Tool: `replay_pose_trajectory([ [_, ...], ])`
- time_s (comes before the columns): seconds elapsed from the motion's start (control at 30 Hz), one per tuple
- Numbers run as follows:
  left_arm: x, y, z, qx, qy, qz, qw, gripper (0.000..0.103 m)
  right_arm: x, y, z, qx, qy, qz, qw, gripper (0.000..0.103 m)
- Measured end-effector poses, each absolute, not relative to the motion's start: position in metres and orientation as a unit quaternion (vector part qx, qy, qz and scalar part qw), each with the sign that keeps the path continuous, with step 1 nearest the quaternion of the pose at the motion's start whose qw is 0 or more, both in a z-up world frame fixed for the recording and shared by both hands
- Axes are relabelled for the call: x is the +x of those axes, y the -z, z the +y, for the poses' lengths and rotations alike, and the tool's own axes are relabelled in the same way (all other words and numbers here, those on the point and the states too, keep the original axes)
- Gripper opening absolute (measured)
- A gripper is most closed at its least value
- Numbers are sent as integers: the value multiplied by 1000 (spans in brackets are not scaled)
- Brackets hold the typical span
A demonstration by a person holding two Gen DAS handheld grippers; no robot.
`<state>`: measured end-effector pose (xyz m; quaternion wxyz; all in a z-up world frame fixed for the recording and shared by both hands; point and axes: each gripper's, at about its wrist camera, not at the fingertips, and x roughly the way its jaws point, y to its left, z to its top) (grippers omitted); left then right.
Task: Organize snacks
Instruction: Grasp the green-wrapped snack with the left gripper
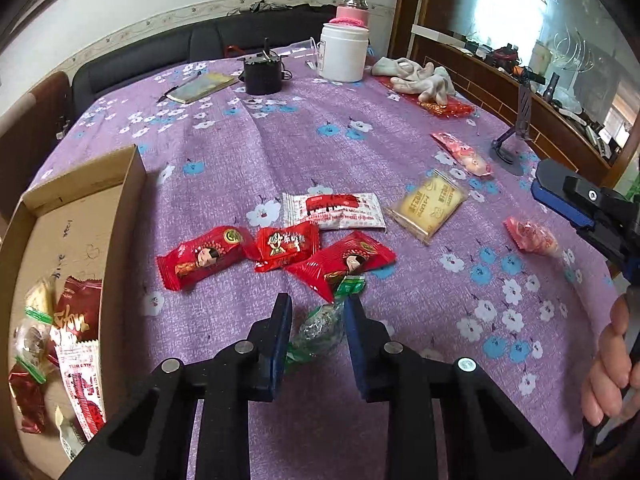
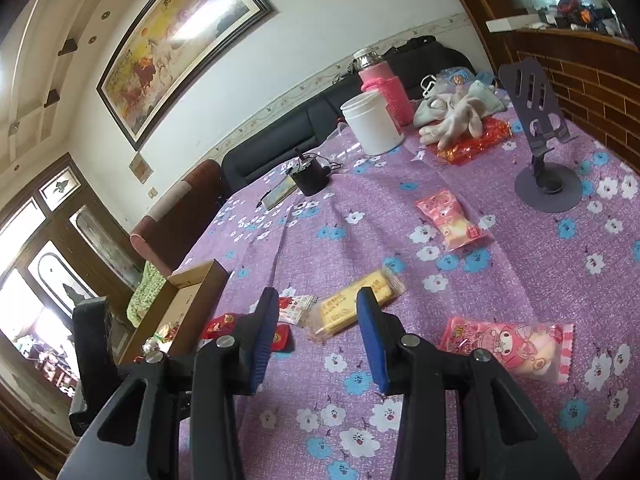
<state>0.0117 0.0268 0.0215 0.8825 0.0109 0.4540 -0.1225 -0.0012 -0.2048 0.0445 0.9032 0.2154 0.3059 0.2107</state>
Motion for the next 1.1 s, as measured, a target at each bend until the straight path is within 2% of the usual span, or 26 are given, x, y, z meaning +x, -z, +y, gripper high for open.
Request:
replay_pose_trajectory([
  [0.33,12,-12,-10,83,131,457,876,33,-3,-47,-215,235,-194,298,904,41],
  [0.37,11,-13,-10,82,129,454,878,31,-2,-46,-216,238,-192,300,904,41],
  [0.43,9,-13,-5,57,128,448,883,21,-1,-46,-220,239,-183,303,904,41],
  [0.47,6,-13,-2,47,125,439,888,20,-2,-48,-224,239,-175,301,906,41],
  [0.73,1,-13,0,40,139,424,894,20,3,-46,-269,208,-94,343,911,45],
  [0.9,2,-12,1,38,142,424,894,20,13,-34,-309,253,-61,368,892,45],
  [1.0,2,-11,1,39,143,424,893,20,17,-49,-320,245,-70,366,895,45],
  [1.1,3,-11,2,36,144,425,893,20,18,-95,-324,161,-63,339,925,45],
])
